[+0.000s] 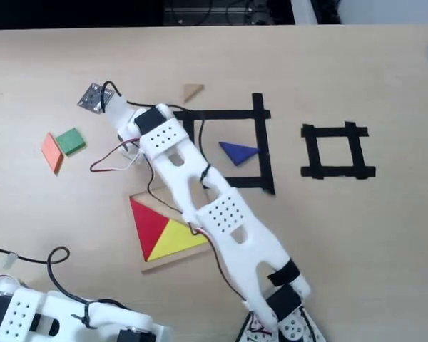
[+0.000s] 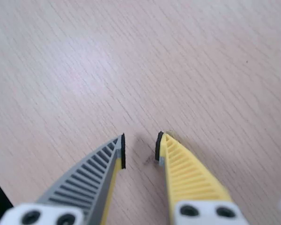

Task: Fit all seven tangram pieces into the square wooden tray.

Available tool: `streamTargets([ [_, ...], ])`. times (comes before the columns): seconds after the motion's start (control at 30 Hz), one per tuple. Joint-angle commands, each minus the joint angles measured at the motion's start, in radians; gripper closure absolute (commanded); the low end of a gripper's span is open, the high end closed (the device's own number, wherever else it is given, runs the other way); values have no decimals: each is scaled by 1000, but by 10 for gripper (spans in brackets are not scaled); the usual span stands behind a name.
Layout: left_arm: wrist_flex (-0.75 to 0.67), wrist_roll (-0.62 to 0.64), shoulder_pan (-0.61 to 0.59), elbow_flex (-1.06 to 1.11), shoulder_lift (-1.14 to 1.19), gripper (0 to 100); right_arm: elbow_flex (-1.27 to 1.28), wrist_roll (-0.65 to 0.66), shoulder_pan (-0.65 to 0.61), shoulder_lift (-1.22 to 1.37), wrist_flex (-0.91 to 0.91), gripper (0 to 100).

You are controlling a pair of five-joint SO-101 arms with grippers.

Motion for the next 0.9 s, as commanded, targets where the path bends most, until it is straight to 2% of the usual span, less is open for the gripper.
streamTargets([
  [0.0,-15,-8,7,-4,-8,863,-74,34,5,-10,15,808],
  [0.73,-15,-8,12,-4,-8,863,-81,34,35,-13,163,807],
  [0.87,-15,-8,13,-4,-8,863,-145,-26,21,-19,224,806],
])
